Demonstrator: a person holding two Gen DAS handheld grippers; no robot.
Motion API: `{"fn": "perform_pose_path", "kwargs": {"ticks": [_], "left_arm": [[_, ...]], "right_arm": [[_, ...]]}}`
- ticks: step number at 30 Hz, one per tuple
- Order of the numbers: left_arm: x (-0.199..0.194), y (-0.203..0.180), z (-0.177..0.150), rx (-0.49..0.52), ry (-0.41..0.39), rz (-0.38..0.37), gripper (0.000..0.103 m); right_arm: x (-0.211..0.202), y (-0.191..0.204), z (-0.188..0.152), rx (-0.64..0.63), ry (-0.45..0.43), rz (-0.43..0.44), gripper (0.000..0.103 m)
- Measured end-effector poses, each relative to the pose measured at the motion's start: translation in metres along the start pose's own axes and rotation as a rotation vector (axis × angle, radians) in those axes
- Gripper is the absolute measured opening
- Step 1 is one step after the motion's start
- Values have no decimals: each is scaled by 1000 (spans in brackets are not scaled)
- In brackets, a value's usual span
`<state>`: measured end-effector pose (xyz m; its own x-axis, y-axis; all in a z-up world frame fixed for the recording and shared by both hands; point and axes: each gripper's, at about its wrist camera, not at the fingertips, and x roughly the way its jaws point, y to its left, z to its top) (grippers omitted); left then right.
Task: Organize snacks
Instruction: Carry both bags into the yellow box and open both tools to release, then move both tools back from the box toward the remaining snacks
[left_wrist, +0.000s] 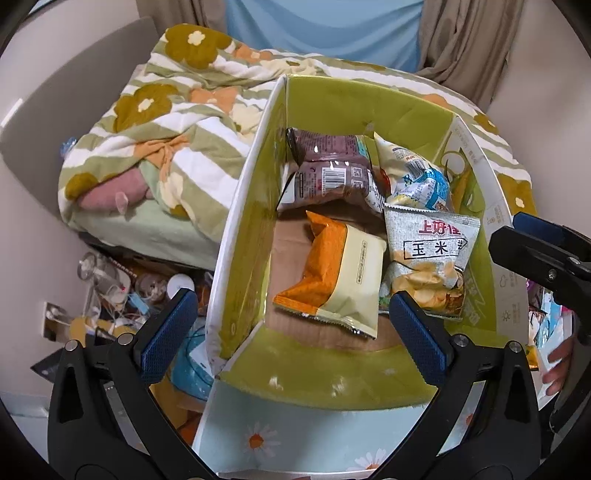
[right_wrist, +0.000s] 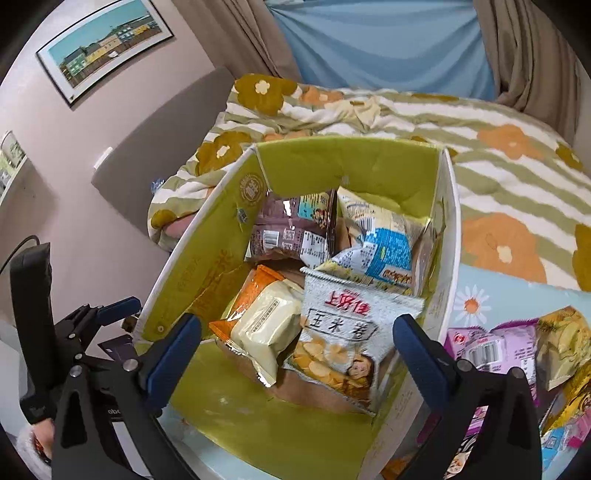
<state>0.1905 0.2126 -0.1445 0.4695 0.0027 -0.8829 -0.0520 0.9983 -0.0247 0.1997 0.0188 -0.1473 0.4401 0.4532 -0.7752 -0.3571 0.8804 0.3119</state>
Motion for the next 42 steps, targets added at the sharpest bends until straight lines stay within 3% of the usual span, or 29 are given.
{"fn": "perform_pose_path", "kwargs": {"ticks": [14, 23, 28, 33, 37, 42], "left_arm": [[-72, 0, 5, 30, -134, -20, 103], [-117, -42, 6, 149, -237, -138, 103], [-125, -90, 2, 220, -243, -210, 103], [-127, -142, -12, 269, -245, -230, 103], [-123, -188, -27, 255, -220, -240, 103], [-111, -250, -49, 266, -156, -240, 103]], "right_arm": [[-70, 23, -7, -23, -119, -44, 103], [-150, 19, -38, 31, -267, -182, 103], [-195, -14, -63, 91, -320, -299, 103], [-238, -65, -91, 145, -347, -379, 103], [-265, -114, -113, 194, -349, -390, 103], [-283, -169, -136, 211, -291, -405, 103]]}}
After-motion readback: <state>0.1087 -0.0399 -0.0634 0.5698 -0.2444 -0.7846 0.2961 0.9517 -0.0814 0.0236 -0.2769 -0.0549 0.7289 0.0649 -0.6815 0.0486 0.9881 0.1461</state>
